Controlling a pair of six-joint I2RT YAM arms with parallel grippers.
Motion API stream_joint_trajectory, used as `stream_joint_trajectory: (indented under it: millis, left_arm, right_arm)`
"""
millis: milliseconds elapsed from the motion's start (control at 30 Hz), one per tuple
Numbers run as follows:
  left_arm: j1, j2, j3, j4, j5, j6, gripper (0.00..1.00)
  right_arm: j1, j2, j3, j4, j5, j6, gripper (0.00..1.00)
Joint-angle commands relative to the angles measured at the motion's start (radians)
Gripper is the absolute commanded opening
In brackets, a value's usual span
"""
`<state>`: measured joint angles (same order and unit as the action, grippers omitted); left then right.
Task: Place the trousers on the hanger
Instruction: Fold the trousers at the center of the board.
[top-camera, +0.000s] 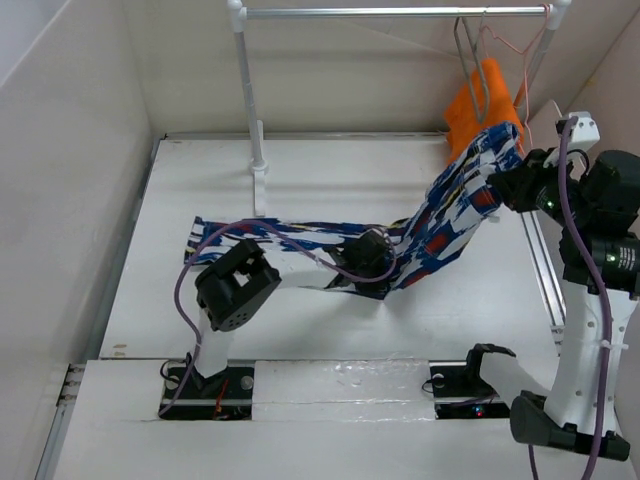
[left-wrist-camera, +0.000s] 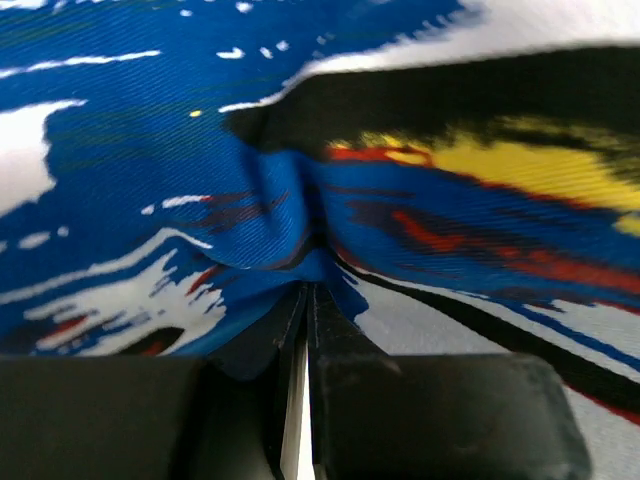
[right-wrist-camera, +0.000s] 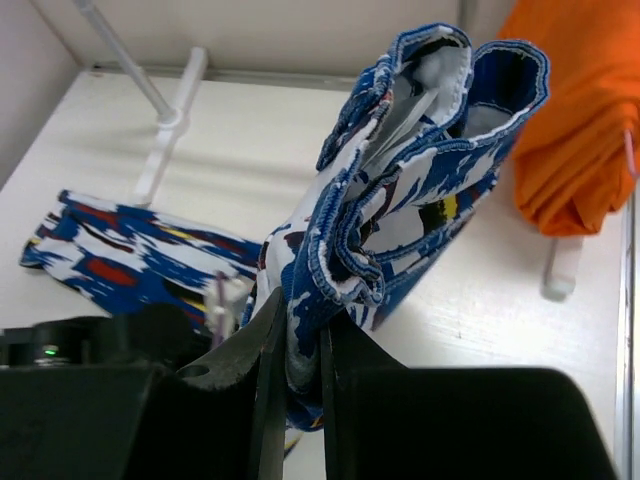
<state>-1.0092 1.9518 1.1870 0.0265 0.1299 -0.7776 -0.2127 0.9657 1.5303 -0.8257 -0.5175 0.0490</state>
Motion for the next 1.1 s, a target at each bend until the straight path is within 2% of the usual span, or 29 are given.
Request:
stream_joint_trajectory:
  millis: [0,100,133,233,267,400,433,500,533,600,633,733,767,833,867,900,933,967,1000,1033,1067]
  left_arm:
    - [-0.049,0.059,0.093,-0.105,0.072,0.038,0.00]
    - [-0.049,0.035,0.097,-0.100,0.105,0.026,0.00]
    - [-0.036,0.009,0.083,-0.103,0.077,0.020,0.00]
    - [0.026,-0.176,-0.038,-0.092,-0.016,0.055,0.00]
    - [0.053,-0.292,-0.068,-0.108,-0.030,0.066,0.00]
    - [0.278,-0.578,-0.205,-0.177,-0.105,0.084,0.02]
    - [0.402,-0.629,-0.214,-0.198,-0.119,0.081,0.03]
    - [0.539,-0.756,-0.224,-0.252,-0.165,0.081,0.06]
    - [0.687,-0.787,-0.224,-0.258,-0.142,0.084,0.07]
    - [0.826,-0.850,-0.205,-0.258,-0.075,0.098,0.08]
    - [0.916,-0.855,-0.185,-0.267,-0.049,0.101,0.08]
    - [1.001,-0.861,-0.084,-0.321,-0.046,0.124,0.08]
    - [1.043,-0.867,-0.061,-0.338,-0.047,0.127,0.08]
    - [1.070,-0.875,-0.001,-0.368,-0.090,0.130,0.08]
    - [1.071,-0.881,0.017,-0.381,-0.114,0.132,0.09]
    - [1.071,-0.881,0.046,-0.390,-0.157,0.133,0.09]
    - [1.071,-0.887,0.063,-0.402,-0.206,0.142,0.14]
    - [1.071,-0.887,0.063,-0.402,-0.207,0.143,0.14]
    - [1.071,-0.886,0.066,-0.408,-0.225,0.146,0.14]
    - [1.071,-0.889,0.065,-0.418,-0.228,0.146,0.15]
    - [1.071,-0.896,0.033,-0.410,-0.224,0.146,0.19]
  right_arm:
    - [0.114,0.033,0.129,0.025,0.049,0.011,0.00]
    - [0.172,0.053,0.123,0.052,0.079,0.035,0.00]
    - [0.240,0.060,0.116,0.083,0.097,0.044,0.00]
    - [0.347,0.100,0.106,0.140,0.174,0.072,0.00]
    - [0.422,0.117,0.108,0.152,0.192,0.078,0.00]
    - [0.614,0.246,0.139,0.232,0.296,0.106,0.00]
    - [0.651,0.273,0.149,0.259,0.309,0.109,0.00]
    - [0.755,0.373,0.180,0.286,0.336,0.115,0.00]
    - [0.791,0.410,0.214,0.315,0.344,0.118,0.00]
    - [0.887,0.499,0.270,0.345,0.333,0.127,0.00]
    - [0.921,0.601,0.343,0.356,0.338,0.127,0.00]
    - [1.037,0.781,0.503,0.343,0.336,0.123,0.00]
    - [1.067,0.911,0.615,0.338,0.339,0.123,0.00]
    - [1.137,1.045,0.713,0.350,0.304,0.136,0.01]
    - [1.157,1.167,0.781,0.368,0.297,0.149,0.10]
    - [1.171,1.223,0.804,0.402,0.237,0.196,0.22]
    - [1.182,1.361,0.897,0.424,0.133,0.242,0.67]
    - [1.182,1.363,0.898,0.424,0.132,0.242,0.67]
    - [1.182,1.384,0.919,0.400,0.113,0.238,0.76]
    - [1.182,1.383,0.915,0.369,0.096,0.220,0.77]
    - [1.172,1.324,0.830,0.358,0.102,0.172,0.77]
